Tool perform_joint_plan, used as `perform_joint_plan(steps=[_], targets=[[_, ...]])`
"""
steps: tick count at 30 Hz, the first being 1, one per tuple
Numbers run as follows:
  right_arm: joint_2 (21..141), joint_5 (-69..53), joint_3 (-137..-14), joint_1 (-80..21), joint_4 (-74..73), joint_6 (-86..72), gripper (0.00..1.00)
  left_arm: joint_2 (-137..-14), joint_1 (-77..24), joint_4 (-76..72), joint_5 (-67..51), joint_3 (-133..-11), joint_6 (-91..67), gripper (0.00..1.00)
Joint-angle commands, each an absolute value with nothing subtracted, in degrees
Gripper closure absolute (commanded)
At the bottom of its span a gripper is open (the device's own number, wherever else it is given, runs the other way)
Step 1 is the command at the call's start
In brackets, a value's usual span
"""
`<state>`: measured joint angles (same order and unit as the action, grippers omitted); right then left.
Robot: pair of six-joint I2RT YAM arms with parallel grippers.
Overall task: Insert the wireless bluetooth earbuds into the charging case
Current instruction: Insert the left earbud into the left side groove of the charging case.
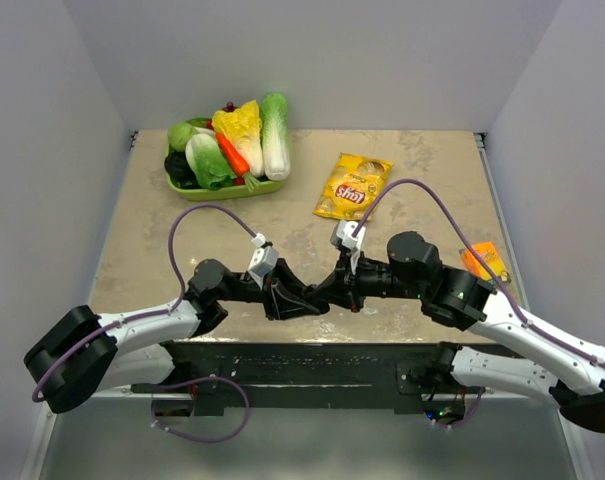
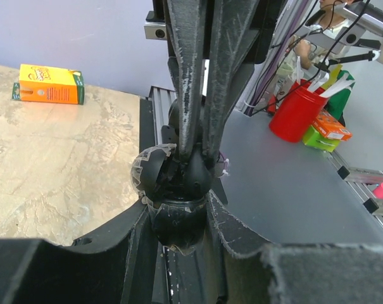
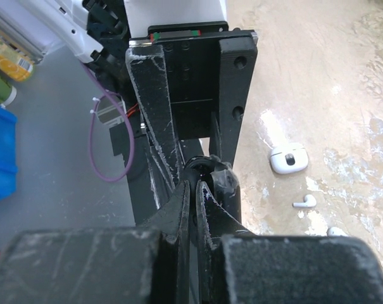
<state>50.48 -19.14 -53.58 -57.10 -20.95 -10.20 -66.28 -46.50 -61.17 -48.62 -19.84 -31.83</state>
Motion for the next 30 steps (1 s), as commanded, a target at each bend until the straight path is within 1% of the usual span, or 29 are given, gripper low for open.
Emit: perform_joint_plan(steps=[1, 26, 29, 30], targets=[[50.8, -16.88, -54.84, -57.65, -18.54, -9.05, 1.0, -66.27, -47.28, -62.93, -47.81, -22.24, -29.88, 1.0], [51.5, -12.83, -53.44, -58.8, -21.01, -8.52, 1.0, -63.37, -47.64, -62.23, -45.97, -22.5, -28.74, 1.0], [52.12, -12.57, -53.79, -58.8, -20.66, -8.96, 0.84, -63.72, -47.81, -62.23, -46.05, -22.41, -28.83, 1.0], [52.12, -12.57, -53.88, -58.8, -20.31, -9.23, 0.8, -63.81, -47.81, -62.31, -45.97, -22.41, -28.83, 1.0]])
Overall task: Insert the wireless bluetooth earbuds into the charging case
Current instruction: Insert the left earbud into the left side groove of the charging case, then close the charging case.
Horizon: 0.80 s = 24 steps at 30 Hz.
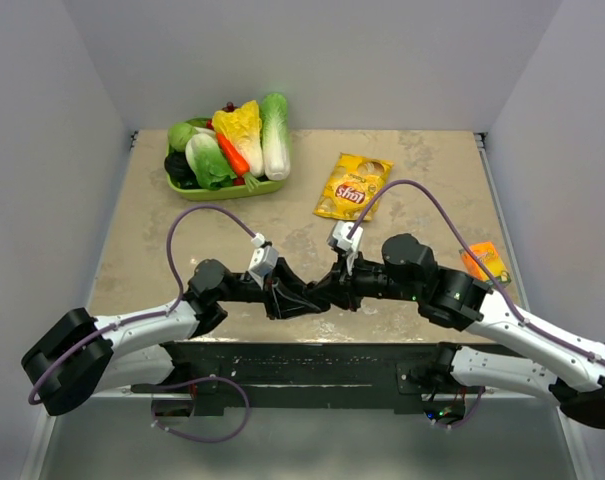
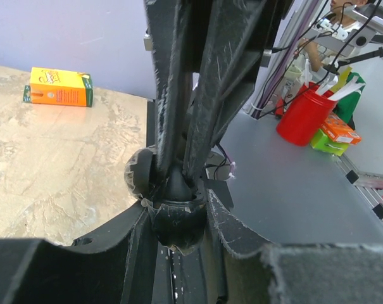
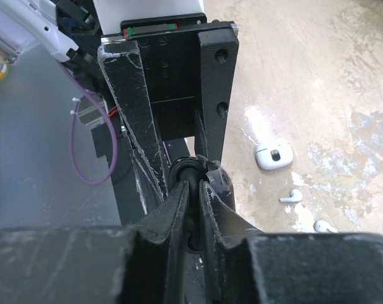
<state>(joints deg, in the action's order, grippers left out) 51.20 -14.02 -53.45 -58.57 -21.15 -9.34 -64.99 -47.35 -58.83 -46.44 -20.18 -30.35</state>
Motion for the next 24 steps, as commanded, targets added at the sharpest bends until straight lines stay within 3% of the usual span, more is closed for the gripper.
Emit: perform_joint_plan(steps=[1, 12, 18, 21, 24], targets=[[52.12, -12.39, -53.96, -58.8, -20.13, -9.49, 0.74, -63.9, -47.9, -62.66, -45.88, -22.15, -28.92, 1.0], [49.58, -8.62, -55.9, -58.8, -18.11, -12.3, 0.5, -64.34, -48.08, -63.46, -44.3, -21.01, -28.74, 1.0], [46.32, -2.04, -57.48, -58.8, -14.95, -14.32, 0.45, -65.13, -48.08, -64.16, -40.96, -18.64, -28.65, 1.0], [45.61, 4.64, -56.87, -58.71, -14.85, -15.47, 0.49, -65.21, -48.16, -65.65, -39.82, -17.41, -28.83, 1.0], [47.89, 8.61, -57.13, -58.71, -18.08, -16.35, 0.74, -63.81, -48.08, -66.61, -38.67, -16.18, -28.74, 1.0]])
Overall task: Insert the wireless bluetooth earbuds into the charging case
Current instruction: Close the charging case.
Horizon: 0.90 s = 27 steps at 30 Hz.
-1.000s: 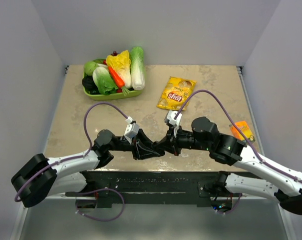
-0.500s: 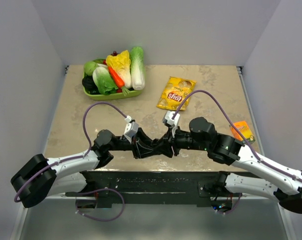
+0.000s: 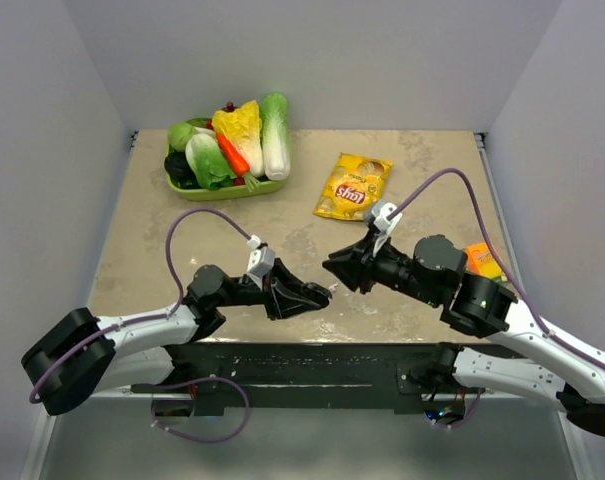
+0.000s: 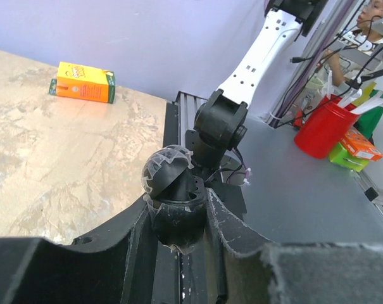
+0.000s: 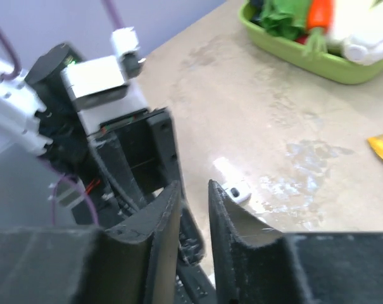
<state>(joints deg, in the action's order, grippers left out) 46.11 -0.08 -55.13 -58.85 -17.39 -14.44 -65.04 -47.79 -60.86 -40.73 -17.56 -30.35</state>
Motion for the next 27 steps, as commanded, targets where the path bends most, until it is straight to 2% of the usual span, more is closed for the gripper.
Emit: perform_joint_plan(steps=[1, 4, 20, 25, 26, 27], targets=[[49.12, 8.87, -57.22, -58.8, -18.98, -16.52, 0.88, -62.68, -48.08, -66.97, -37.98, -15.48, -28.48, 1.0], [50.98, 6.95, -56.08, -58.71, -19.43, -16.79, 1.0, -60.65, -48.08, -66.89, -36.57, -14.94, -27.51, 1.0], [52.74, -6.5, -54.49, -58.8, -19.51, -13.89, 1.0, -59.77, -48.08, -66.89, -32.43, -15.2, -26.72, 1.0], [51.95, -2.74, -53.97, -58.89, -20.3, -14.85, 1.0, -59.68, -48.16, -66.53, -31.29, -15.29, -26.54, 1.0], [50.81, -0.38, -53.88, -58.89, -20.65, -15.46, 1.0, -59.59, -48.08, -66.27, -30.94, -15.21, -26.54, 1.0], [49.76, 8.18, -53.27, -58.89, -21.0, -18.69, 1.0, -59.33, -48.08, -65.83, -29.37, -15.03, -26.54, 1.0]])
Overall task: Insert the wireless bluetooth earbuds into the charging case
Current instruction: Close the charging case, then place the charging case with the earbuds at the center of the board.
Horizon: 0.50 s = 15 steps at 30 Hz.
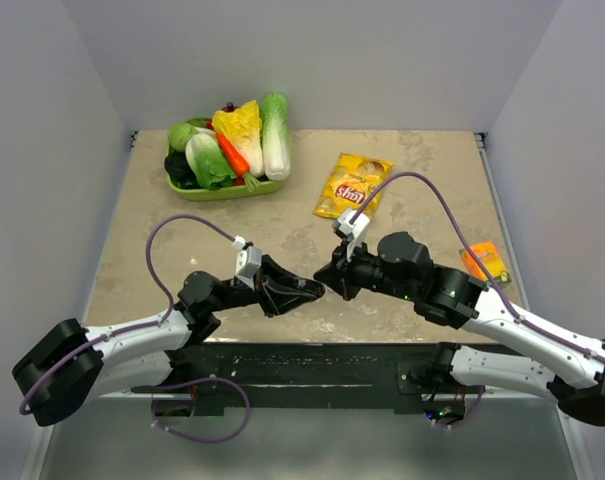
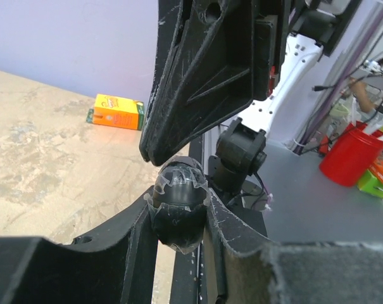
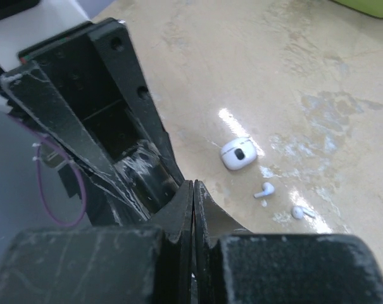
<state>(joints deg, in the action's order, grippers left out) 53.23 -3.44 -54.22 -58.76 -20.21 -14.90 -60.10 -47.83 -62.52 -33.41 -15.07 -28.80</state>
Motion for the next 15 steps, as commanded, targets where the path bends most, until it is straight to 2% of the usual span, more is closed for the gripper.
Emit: perform_joint_plan(steps=[1, 2, 3, 6, 8, 9, 12, 15], targets=[[48.62, 12.26, -52.48, -58.8, -20.66, -19.59, 0.93, -59.07, -48.08, -65.05, -27.53, -15.12, -26.54, 1.0], [46.78, 17.09, -50.99, -58.8, -20.48, -20.47, 0.88, -58.63, -48.08, -61.56, -25.25, -15.29, -26.54, 1.0], [46.41, 22.79, -50.19, -58.71, -20.3, -21.87, 0.83, -57.93, -47.99, -58.57, -17.83, -16.34, -26.37, 1.0], [48.67, 25.05, -47.12, -58.62, -18.73, -22.85, 0.77, -58.09, -45.9, -46.08, -4.27, -20.9, -27.85, 1.0], [50.88, 24.17, -44.66, -58.71, -16.71, -23.55, 0.78, -59.84, -41.42, -43.52, -4.21, -22.67, -30.83, 1.0], [53.06, 24.0, -43.78, -58.62, -15.92, -24.42, 0.78, -62.99, -35.57, -43.85, -7.7, -23.55, -35.46, 1.0], [55.1, 22.68, -39.74, -58.62, -11.35, -26.01, 0.73, -71.24, -28.06, -45.96, -13.95, -25.65, -40.86, 1.0], [55.63, 19.26, -37.09, -58.62, -7.48, -26.71, 0.71, -78.71, -27.07, -43.96, -12.49, -29.69, -37.37, 1.0]])
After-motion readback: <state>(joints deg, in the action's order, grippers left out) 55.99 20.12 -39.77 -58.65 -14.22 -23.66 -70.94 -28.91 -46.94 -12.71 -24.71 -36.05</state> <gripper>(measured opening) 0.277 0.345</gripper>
